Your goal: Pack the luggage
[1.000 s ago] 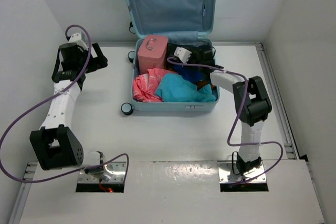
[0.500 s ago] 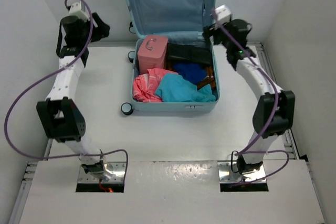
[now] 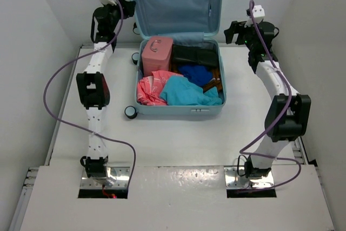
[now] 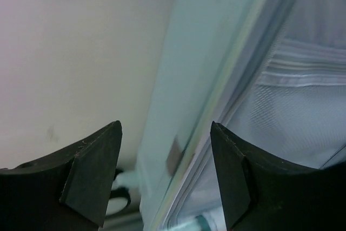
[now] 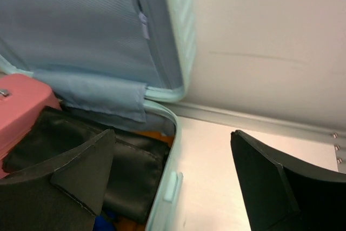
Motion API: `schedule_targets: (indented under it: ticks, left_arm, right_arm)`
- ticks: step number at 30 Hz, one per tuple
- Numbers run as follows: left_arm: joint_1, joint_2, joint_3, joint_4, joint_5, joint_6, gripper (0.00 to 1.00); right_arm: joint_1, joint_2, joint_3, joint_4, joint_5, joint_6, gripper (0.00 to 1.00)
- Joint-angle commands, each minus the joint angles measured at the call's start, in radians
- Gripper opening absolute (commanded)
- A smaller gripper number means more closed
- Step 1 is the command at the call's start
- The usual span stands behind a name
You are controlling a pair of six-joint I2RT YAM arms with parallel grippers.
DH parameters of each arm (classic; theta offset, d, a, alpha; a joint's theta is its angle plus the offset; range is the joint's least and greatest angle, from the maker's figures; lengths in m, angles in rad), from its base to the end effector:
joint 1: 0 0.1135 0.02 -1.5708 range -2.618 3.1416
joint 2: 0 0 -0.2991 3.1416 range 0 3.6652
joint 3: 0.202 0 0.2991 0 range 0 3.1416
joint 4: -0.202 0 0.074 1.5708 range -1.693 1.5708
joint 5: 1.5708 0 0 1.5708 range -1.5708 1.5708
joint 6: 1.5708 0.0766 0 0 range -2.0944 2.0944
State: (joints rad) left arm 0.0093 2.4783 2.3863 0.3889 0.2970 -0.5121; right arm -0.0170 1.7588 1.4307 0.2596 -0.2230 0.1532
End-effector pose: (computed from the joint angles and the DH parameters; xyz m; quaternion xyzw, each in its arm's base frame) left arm 0.6940 -0.0160 0.3736 -0.0367 0.5990 -0.2830 0.7482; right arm 0.5212 0.0081 0.3595 -0.0139 0.7302 0.1273 0.6711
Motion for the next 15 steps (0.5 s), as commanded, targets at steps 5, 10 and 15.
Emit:
schedule_targets:
  ticks: [5, 10, 15]
  left_arm:
    - [-0.048, -0.007, 0.065, 0.217, -0.065, 0.083, 0.69]
    - [-0.048, -0.002, 0.056, 0.252, -0.095, 0.106, 0.35]
    - [-0.066, -0.16, -0.175, 0.321, -0.055, 0.164, 0.1]
  right_arm:
    - [-0.04, 0.004, 0.01, -0.008, -0.019, 0.042, 0.86]
    - [-0.041, 0.01, 0.014, -0.011, -0.032, 0.034, 0.83]
    - [-0.047, -0.015, 0.007, -0.008, -0.073, 0.042, 0.79]
